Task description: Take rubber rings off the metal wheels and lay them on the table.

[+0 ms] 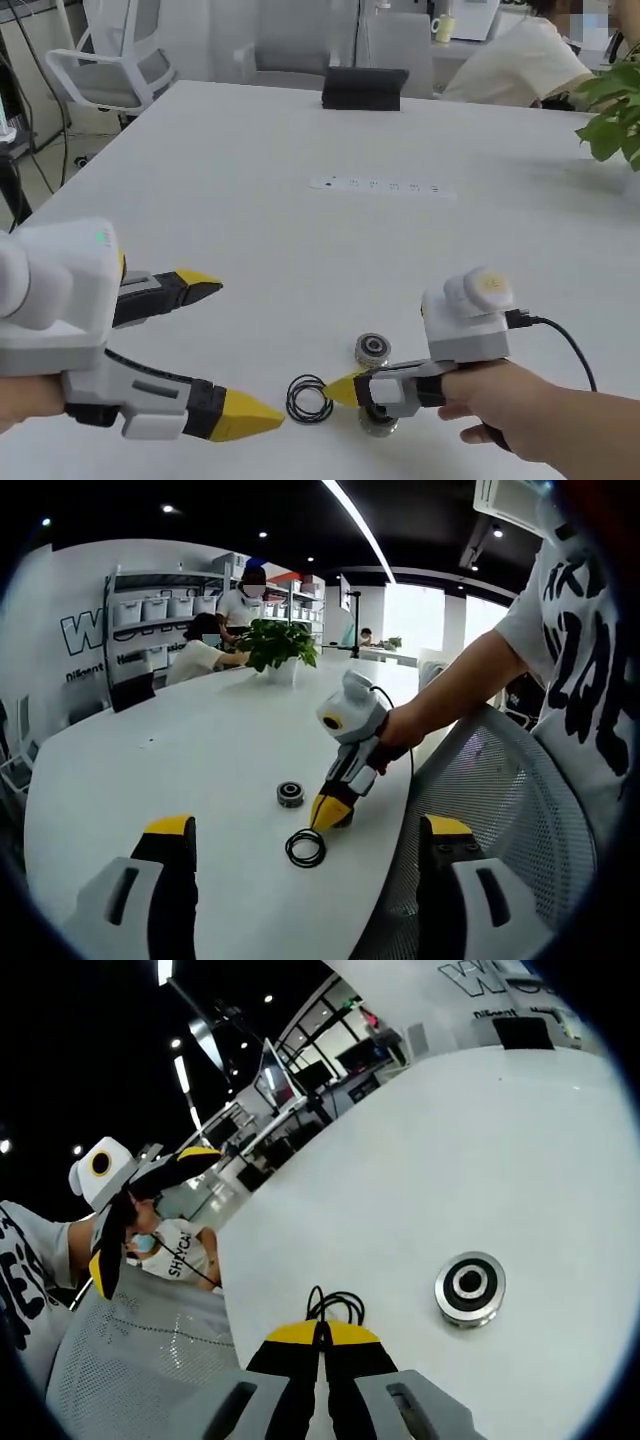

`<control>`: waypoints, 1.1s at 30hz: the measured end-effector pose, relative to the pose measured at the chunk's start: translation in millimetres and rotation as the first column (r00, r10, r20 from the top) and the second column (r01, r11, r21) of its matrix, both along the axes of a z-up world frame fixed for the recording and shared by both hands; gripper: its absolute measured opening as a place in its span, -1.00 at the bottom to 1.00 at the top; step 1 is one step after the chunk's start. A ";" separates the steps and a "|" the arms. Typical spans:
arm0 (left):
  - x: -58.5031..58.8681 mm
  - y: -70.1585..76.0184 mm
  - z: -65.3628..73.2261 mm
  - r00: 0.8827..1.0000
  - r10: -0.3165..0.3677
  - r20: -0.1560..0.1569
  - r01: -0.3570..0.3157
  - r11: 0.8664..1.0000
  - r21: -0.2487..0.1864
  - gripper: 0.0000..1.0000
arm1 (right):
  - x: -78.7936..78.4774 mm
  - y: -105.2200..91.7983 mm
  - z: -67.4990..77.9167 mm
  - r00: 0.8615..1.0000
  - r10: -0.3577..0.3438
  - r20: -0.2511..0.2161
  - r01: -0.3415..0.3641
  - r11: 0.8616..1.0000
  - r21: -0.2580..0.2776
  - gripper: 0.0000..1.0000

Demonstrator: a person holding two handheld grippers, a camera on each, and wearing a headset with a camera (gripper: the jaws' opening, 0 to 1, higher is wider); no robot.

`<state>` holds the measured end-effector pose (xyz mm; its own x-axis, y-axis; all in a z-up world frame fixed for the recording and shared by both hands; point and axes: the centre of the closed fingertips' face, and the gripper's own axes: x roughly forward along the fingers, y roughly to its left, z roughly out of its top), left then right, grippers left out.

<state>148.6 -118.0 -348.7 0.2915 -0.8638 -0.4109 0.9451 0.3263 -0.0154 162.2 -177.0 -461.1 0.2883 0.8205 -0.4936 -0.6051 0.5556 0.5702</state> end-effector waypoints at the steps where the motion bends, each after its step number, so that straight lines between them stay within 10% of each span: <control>1: 0.1 0.0 0.0 1.000 0.000 0.000 0.000 1.000 -0.001 0.81 | 0.0 -0.1 -0.2 1.000 -0.001 -0.001 0.001 1.000 -0.001 -1.00; 33: -4.8 -5.0 -0.3 1.000 -0.013 -0.010 0.013 1.000 0.015 0.80 | 5.4 -6.7 23.9 0.987 0.018 0.161 -0.011 0.999 -0.040 -0.38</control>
